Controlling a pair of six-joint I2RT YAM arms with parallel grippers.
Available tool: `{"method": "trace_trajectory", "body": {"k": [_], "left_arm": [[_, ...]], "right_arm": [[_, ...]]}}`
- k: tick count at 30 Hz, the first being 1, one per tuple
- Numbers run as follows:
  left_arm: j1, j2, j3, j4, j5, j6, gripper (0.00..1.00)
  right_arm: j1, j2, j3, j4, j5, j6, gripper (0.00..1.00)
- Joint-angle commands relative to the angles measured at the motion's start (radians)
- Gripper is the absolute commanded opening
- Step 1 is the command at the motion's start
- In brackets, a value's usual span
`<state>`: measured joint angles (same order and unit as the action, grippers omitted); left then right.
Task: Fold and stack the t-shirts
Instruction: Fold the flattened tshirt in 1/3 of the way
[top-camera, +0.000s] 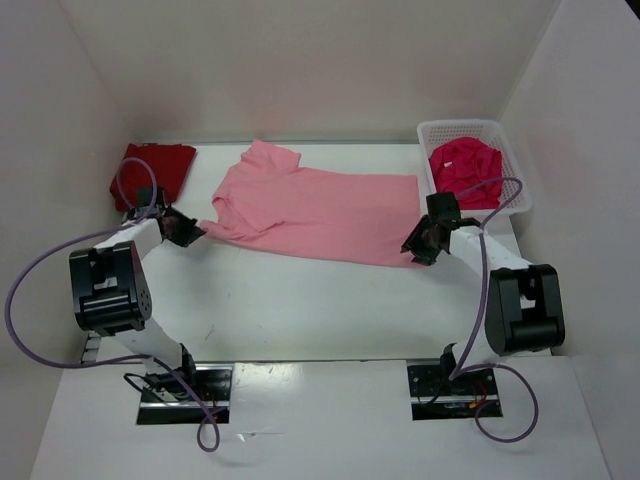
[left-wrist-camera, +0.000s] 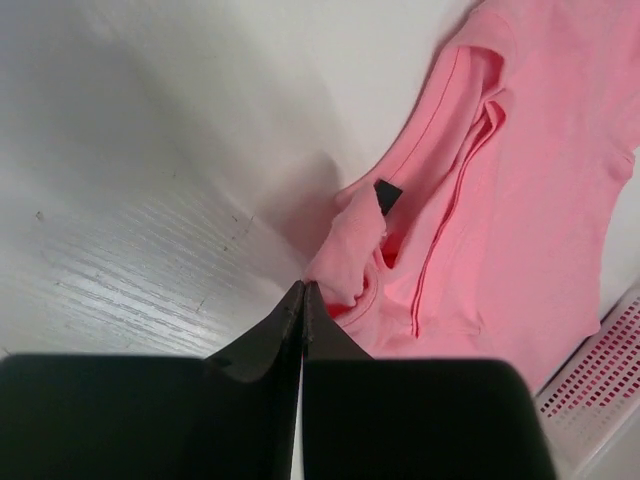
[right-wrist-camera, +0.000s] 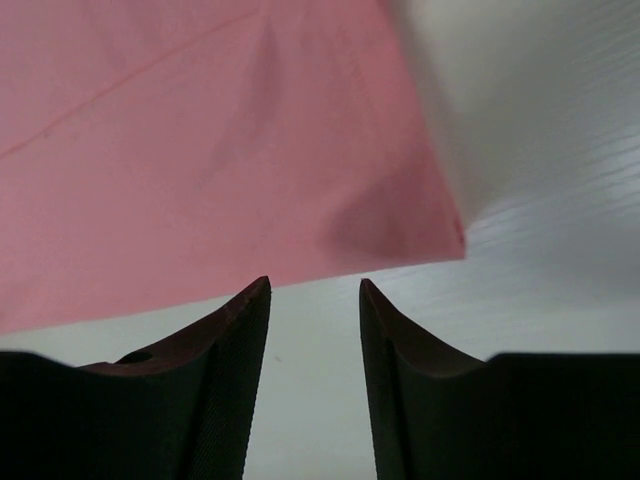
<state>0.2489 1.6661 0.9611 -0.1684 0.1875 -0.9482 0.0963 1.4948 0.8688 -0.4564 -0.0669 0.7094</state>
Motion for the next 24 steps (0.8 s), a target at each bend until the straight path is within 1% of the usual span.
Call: {"method": "trace_trajectory", "body": {"k": [1, 3, 8, 11, 12, 13, 15, 16, 18, 19, 20, 23, 24], "left_arm": [[0.029, -0.005, 0.018, -0.005, 0.023, 0.029, 0.0], [0.041, 0.024, 0.018, -0.005, 0.038, 0.029, 0.0], [0.05, 0.073, 0.018, -0.005, 0.07, 0.039, 0.0], [0.059, 0.083, -0.005, -0.005, 0.079, 0.039, 0.0], [0.059, 0.083, -0.021, 0.004, 0.089, 0.039, 0.0], [0.059, 0.083, -0.021, 0.004, 0.099, 0.039, 0.0], [0.059, 0.083, -0.048, 0.004, 0.108, 0.039, 0.0], [0.059, 0.083, -0.048, 0.004, 0.109, 0.048, 0.0], [0.069, 0.073, -0.08, -0.009, 0.109, 0.06, 0.0], [0.069, 0.058, -0.09, -0.02, 0.109, 0.06, 0.0], [0.081, 0.032, -0.099, -0.032, 0.109, 0.089, 0.0], [0.13, -0.044, -0.15, -0.091, 0.095, 0.146, 0.0], [0.144, -0.064, -0.16, -0.132, 0.077, 0.16, 0.0]], "right_arm": [[-0.017, -0.077, -0.033, -0.01, 0.191, 0.038, 0.48], [-0.017, -0.088, -0.042, -0.01, 0.205, 0.048, 0.51], [-0.017, 0.014, -0.031, -0.01, 0.207, 0.048, 0.51], [-0.026, 0.041, -0.031, 0.001, 0.207, 0.048, 0.51], [-0.039, 0.051, -0.031, 0.011, 0.207, 0.048, 0.48], [-0.04, 0.062, -0.031, 0.021, 0.207, 0.048, 0.42], [-0.052, 0.097, -0.022, 0.03, 0.196, 0.048, 0.33], [-0.052, 0.108, -0.011, 0.03, 0.196, 0.048, 0.22], [-0.052, 0.13, -0.011, 0.03, 0.196, 0.048, 0.09], [-0.052, 0.13, -0.011, 0.009, 0.196, 0.048, 0.01], [-0.052, 0.119, -0.011, -0.002, 0.196, 0.061, 0.01], [-0.064, 0.021, -0.066, -0.04, 0.217, 0.085, 0.01], [-0.064, -0.038, -0.076, -0.053, 0.226, 0.094, 0.01]]}}
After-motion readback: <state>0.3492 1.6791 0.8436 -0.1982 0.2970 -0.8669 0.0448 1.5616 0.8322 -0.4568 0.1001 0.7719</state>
